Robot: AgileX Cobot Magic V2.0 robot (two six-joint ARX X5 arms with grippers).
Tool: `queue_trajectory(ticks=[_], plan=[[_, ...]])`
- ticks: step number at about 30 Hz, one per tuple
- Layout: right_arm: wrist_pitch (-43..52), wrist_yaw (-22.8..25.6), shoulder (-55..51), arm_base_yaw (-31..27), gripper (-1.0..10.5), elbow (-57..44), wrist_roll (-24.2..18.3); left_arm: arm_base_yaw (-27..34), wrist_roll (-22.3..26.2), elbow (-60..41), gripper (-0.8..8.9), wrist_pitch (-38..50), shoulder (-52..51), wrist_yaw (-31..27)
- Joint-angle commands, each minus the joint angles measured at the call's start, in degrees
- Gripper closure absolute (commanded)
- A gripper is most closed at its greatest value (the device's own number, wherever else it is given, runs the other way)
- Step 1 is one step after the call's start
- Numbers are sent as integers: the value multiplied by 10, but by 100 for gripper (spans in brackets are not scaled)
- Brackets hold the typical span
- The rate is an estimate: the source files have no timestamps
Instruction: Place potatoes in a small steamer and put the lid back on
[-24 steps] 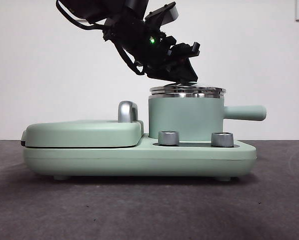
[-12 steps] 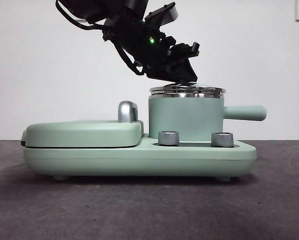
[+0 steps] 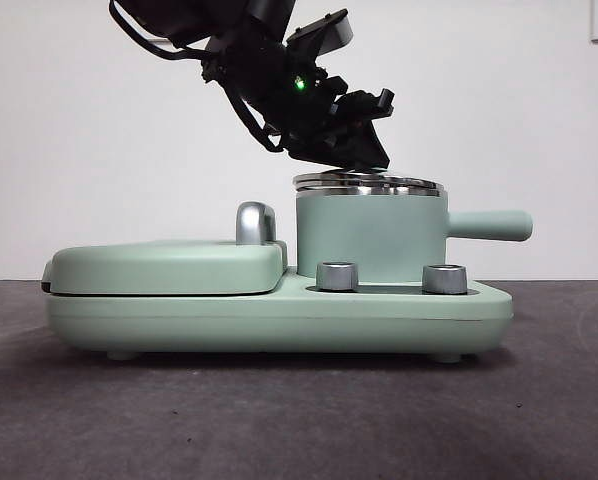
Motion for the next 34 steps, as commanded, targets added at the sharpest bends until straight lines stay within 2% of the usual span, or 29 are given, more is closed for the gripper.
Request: queue_trajectory(ticks=[1,13,34], plan=[[4,1,1,3,568,3,7,-3,9,15,800,6,13,2],[4,1,1,3,569,3,6,-3,-3,15,800,49,13,10],[4,2,1,3,569,3,7,-4,-22,15,800,38,35,31]])
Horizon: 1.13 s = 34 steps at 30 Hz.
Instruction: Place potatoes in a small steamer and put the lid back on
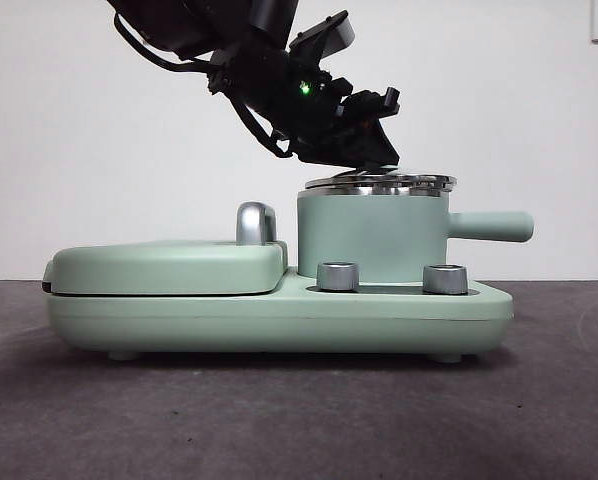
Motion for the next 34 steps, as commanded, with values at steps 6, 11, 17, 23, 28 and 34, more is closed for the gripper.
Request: queue_trajectory(ticks=[6,11,17,23,28,34], plan=[[4,5,1,3,569,3,7,3,4,14,800,-28,5,-2],[4,5,1,3,568,3,7,10,4,14,800,-43,-3,-2],[4,5,1,3,568,3,7,10,4,14,800,-51,-4,-1],[4,5,1,3,568,3,7,6,4,14,800,-54,-4,-1],[4,5,1,3,568,3,7,6,4,14,778,-55,-4,-1],[4,5,1,3,568,3,7,5,1,14,569,-55,-4,2]])
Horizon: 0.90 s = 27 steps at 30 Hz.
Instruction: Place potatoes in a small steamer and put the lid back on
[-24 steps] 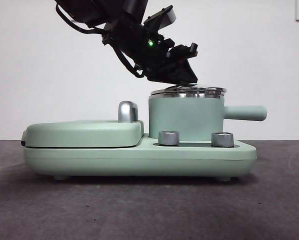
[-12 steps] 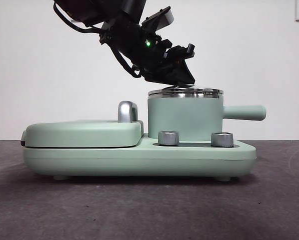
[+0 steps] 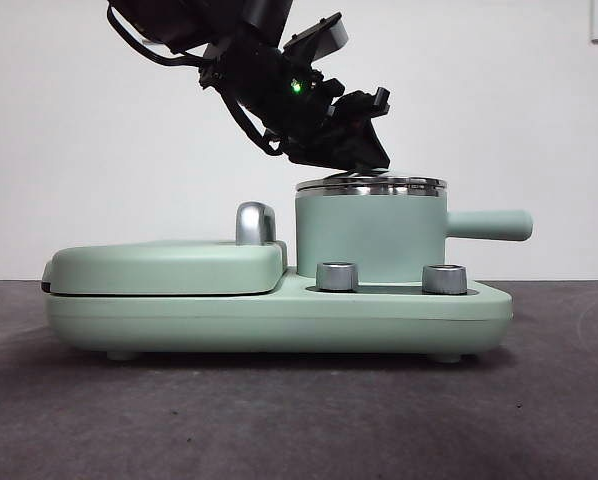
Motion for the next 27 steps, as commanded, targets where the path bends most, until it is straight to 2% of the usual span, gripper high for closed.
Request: queue_trajectory(ticks=[1,8,11,16,19,27], plan=[[4,2,1,3,568,3,7,-5,0,10,542,-13,2,3],[4,2,1,3,568,3,9,-7,-3,10,523,-17,-36,5],[4,2,1,3,568,3,9,-5,-11,10,524,-44,-69,5],[4,-2,1,3,568,3,9,14,-56,10,525,-127,-127,9],[4,-5,1,3,568,3,11,31,-85,6,525,-180,-160,38],[3,-22,1,3,568,3,11,67,-115,-94,533,-206,-271,47]])
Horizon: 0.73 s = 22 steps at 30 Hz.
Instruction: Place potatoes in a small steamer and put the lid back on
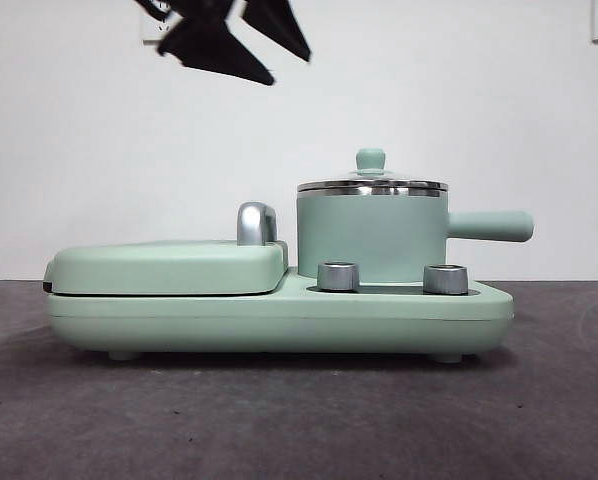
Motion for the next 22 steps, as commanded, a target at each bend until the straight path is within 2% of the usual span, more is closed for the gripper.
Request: queue_trajectory(ticks=[1,6,15,22], plan=[[4,-5,1,3,568,3,10,9,-19,-45,533,5,-45,2],[3,-6,1,3,568,3,10,27,-30,-160,533,8,-145,2],[-1,-21,1,3,568,3,10,64,-87,-314,533,-2,-329,0],[0,-33,1,3,568,3,10,88,-116,-372,533,-79,-440,-38]])
